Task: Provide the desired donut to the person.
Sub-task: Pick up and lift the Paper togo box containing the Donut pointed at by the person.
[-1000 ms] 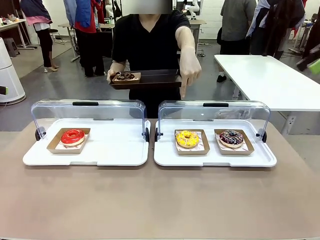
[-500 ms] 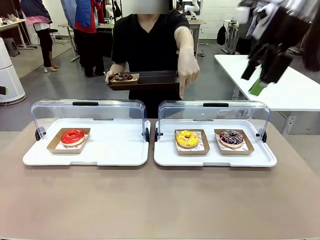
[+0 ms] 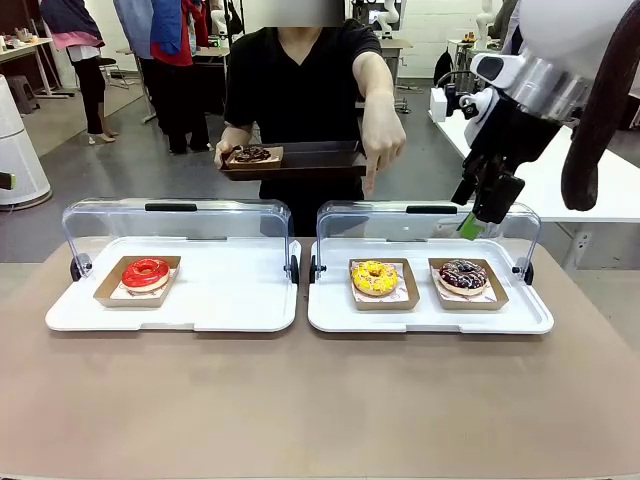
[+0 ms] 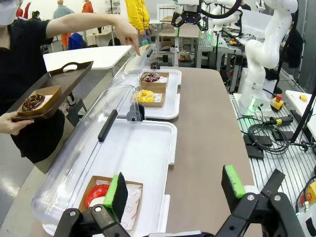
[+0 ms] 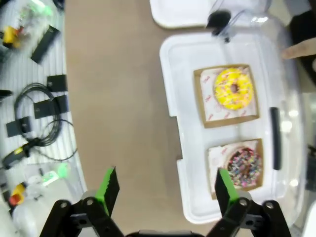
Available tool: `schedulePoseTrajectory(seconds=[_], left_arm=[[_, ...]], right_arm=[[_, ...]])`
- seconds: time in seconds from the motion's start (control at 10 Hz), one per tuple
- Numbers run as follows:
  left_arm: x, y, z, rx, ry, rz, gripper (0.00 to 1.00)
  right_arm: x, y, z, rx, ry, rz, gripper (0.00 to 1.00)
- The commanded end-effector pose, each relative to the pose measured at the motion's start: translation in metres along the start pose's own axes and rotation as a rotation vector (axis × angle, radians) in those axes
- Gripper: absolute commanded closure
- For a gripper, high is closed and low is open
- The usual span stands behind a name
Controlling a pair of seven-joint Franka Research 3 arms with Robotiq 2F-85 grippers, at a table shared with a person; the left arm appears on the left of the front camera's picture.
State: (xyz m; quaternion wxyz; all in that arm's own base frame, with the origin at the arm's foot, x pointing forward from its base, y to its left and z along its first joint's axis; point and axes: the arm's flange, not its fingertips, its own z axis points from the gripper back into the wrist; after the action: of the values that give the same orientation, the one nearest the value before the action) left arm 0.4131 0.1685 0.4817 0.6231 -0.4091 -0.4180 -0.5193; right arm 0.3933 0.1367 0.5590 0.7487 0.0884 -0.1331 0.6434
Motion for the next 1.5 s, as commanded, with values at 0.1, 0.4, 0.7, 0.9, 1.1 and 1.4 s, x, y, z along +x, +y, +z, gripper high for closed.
schedulePoseTrajectory(seconds=[0.1, 0.4, 0.7, 0.9, 1.1, 1.4], left_arm=[[0.0, -0.002, 0.001, -0.003, 0.004, -0.004, 0.0], [0.0, -0.002, 0.001, -0.003, 0.004, -0.004, 0.0], [0.0, -0.002, 0.001, -0.003, 0.004, -0.004, 0.0], [0.0, -0.002, 0.001, -0.003, 0.004, -0.004, 0.0], [0.0, -0.002, 0.001, -0.003, 0.004, -0.004, 0.0], [0.0, -0.002, 0.001, -0.003, 0.004, -0.004, 0.0]], right_arm=[[0.006, 0.0, -0.004, -0.02, 0.014, 0.008, 0.0], [0.006, 0.0, -0.004, -0.02, 0.014, 0.008, 0.0], [0.025, 0.008, -0.012, -0.015, 0.074, 0.065, 0.0], [0.062, 0.011, -0.044, -0.06, 0.225, 0.072, 0.0], [0.079, 0.013, -0.089, -0.074, 0.275, 0.081, 0.0], [0.075, 0.01, -0.142, -0.049, 0.249, 0.1, 0.0]])
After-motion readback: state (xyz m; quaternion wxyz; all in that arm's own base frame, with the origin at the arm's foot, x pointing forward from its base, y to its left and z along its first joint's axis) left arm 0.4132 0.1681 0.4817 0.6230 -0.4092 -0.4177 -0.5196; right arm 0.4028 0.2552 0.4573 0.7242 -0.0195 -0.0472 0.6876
